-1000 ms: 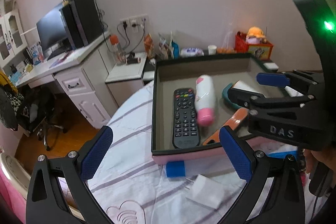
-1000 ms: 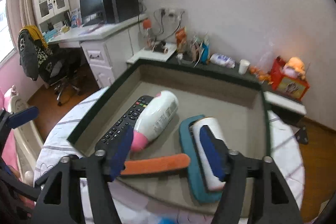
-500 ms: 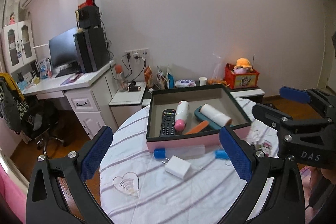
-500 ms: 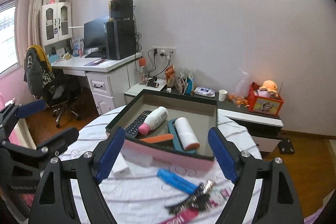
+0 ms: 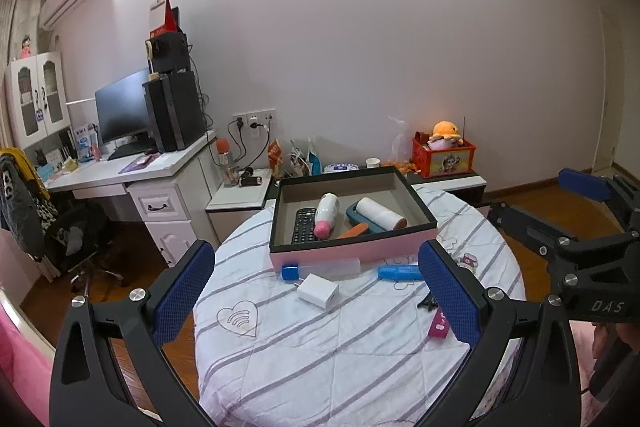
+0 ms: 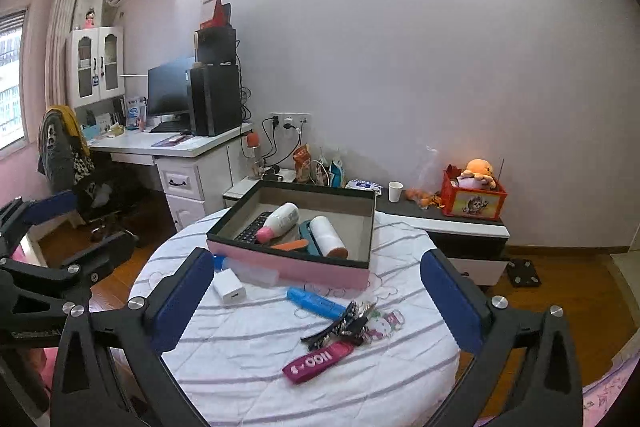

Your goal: Organize rigid objects

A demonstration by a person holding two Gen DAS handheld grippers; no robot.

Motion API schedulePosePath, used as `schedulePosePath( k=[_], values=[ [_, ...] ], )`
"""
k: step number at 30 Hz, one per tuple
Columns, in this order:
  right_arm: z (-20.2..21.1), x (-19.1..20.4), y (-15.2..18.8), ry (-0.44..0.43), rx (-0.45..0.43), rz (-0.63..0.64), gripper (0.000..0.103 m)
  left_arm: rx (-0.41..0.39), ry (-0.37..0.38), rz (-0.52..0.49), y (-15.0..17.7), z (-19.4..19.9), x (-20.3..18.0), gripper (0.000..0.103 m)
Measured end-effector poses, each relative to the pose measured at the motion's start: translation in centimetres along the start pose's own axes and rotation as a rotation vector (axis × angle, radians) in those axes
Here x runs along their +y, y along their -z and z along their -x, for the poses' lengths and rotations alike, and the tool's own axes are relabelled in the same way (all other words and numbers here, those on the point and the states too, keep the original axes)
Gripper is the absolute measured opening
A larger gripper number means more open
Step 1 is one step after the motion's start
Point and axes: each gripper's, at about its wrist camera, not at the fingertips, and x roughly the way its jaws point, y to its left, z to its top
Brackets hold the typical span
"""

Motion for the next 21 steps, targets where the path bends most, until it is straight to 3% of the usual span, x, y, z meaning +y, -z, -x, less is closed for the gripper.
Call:
schedulePosePath(
  k=[10, 21],
  values=[
    [2.7, -0.1, 0.6, 0.017, -0.028, -0.011, 0.103, -0.032, 0.003, -0.011, 0.2, 2.4, -0.5, 0.103],
    [1.9, -0.5, 1.6, 0.027, 0.011, -0.02, 0.103, -0.005, 0.008, -0.014, 0.7, 1.9, -0.7, 0.103]
  ],
)
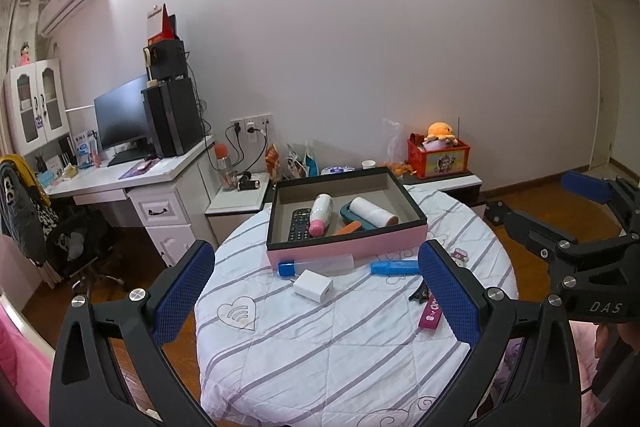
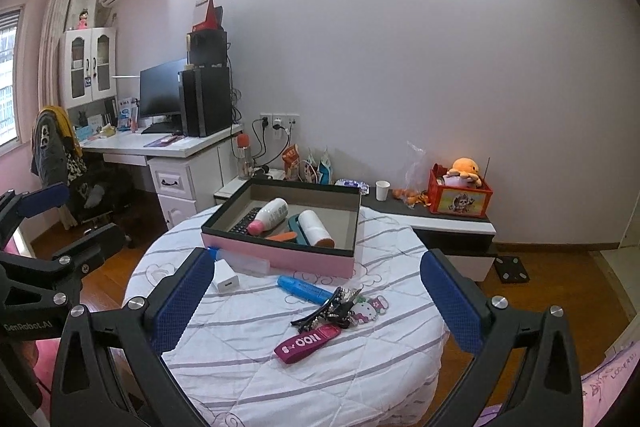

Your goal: Organize rigid objects

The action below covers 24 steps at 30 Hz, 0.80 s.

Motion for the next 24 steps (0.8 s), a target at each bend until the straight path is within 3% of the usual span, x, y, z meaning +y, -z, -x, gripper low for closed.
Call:
schedulePosePath(
  k=[12, 24],
  values=[
    [-4.8, -0.9, 2.2, -0.009, 0.109, -0.025, 0.103, 0.117, 0.0, -0.02, 1.8, -5.7, -0.5, 0.103],
    [-12.5, -2.3, 5.4, -0.037, 0.259, -0.06, 0.103, 0.344, 0.012, -0.012, 6.1, -16.1, -0.3, 0.103]
  ],
)
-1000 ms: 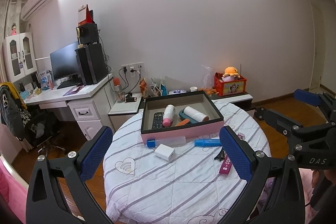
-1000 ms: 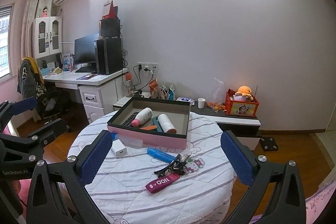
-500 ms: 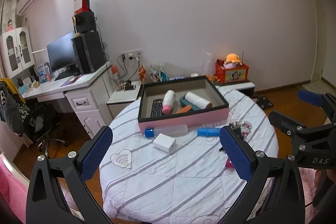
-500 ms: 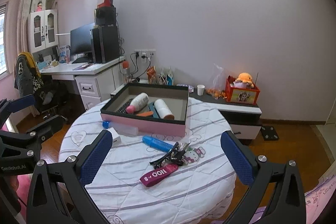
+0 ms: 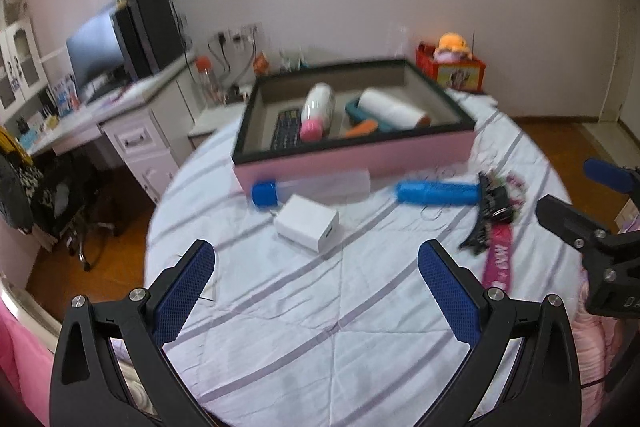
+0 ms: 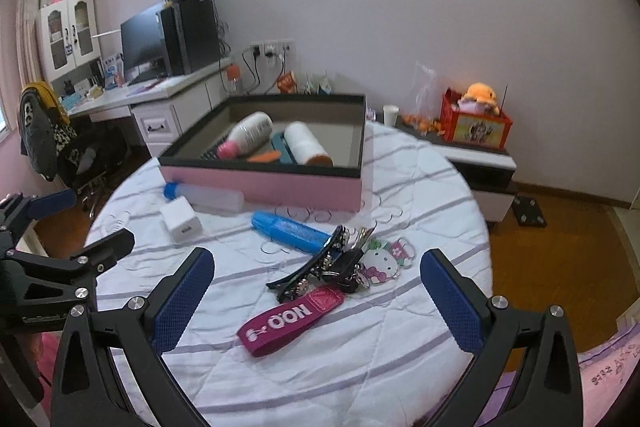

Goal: Organize rigid objects
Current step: 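Move the left gripper down to the white square charger, then grasp the white charger with the left gripper and lift it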

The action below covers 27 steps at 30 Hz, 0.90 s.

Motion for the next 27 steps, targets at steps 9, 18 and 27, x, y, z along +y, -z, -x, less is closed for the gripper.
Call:
schedulePosePath(
  k=[9, 18, 27],
  values=[
    [-5.2, -0.6, 0.3, -0.026, 0.088, -0.001, 0.103, 0.149, -0.02, 0.067, -0.3, -8.4, 0.6, 0.103],
    [-7.1, -1.0, -0.2, -0.051, 0.111, 0.007, 0.103, 0.252, -0.017, 0.175, -0.9, -13.1, 2.3, 0.103],
    [-7.6, -0.9, -0.2, -0.057, 0.127, 0.012, 0.103, 0.201, 0.014, 0.143, -1.1, -13.0, 2.0, 0.074]
  ],
)
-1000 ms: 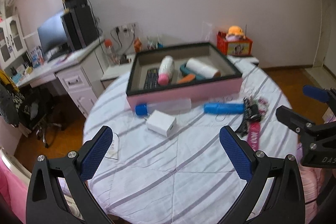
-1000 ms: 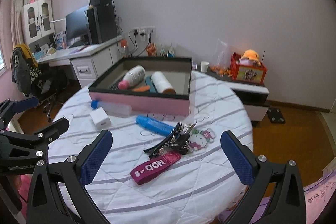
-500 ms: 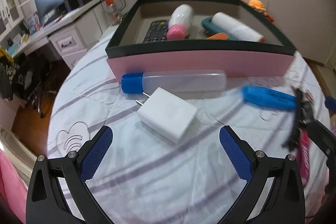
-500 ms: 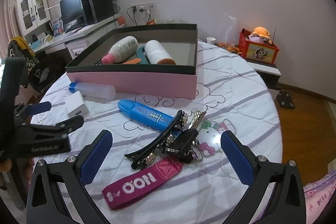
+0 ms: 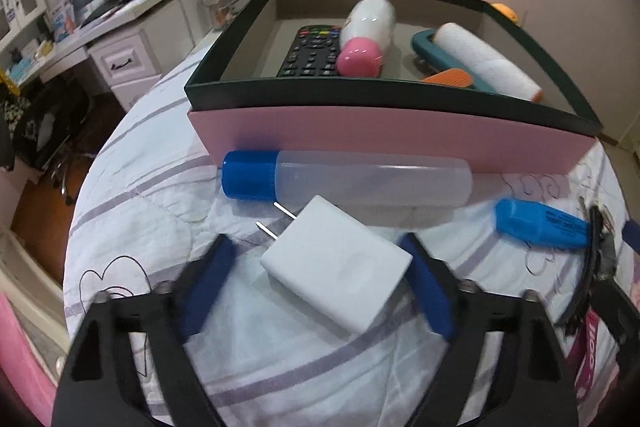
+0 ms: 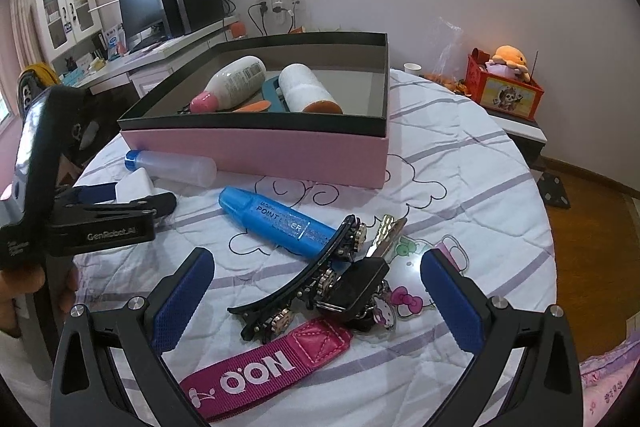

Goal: Organize rigid objects
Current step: 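Grasp the white charger with the left gripper and lift it, then carry the charger with the left gripper into the pink box and release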

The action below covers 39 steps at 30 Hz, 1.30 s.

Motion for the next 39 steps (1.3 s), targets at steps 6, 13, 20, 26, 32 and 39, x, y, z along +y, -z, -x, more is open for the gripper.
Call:
schedulePosePath(
  k=[6, 13, 20, 26, 32, 39],
  values=[
    [0.6, 0.4, 0.1, 0.004, -0.008, 0.002, 0.103, 0.007, 0.055, -0.039, 0.8, 1.2, 0.8, 0.064],
    [1.8, 1.4, -0.3, -0.003, -0.038, 0.016, 0.103, -0.055, 0.079, -0.048, 1.6, 4.8, 1.5, 0.064],
    [3.1, 2.2, -2.1, 0.006, -0.088, 0.039, 0.103, -0.148, 0.097, -0.08, 0.2, 8.7, 1.1, 0.064],
    [2.7, 2.0, -4.9, 0.034, -0.142, 0.049, 0.103, -0.206, 0.107, -0.136, -3.0, 9.9, -0.2, 0.064],
    [0.6, 1.3, -8.1, 0.071, -0.181, 0.046, 0.103, -0.206, 0.12, -0.195, -7.1, 8.0, -2.0, 0.064],
    [-2.1, -0.7, -9.8, 0.09, -0.176, 0.015, 0.103, -0.173, 0.177, -0.237, -11.2, 4.5, -4.0, 0.064]
  ],
)
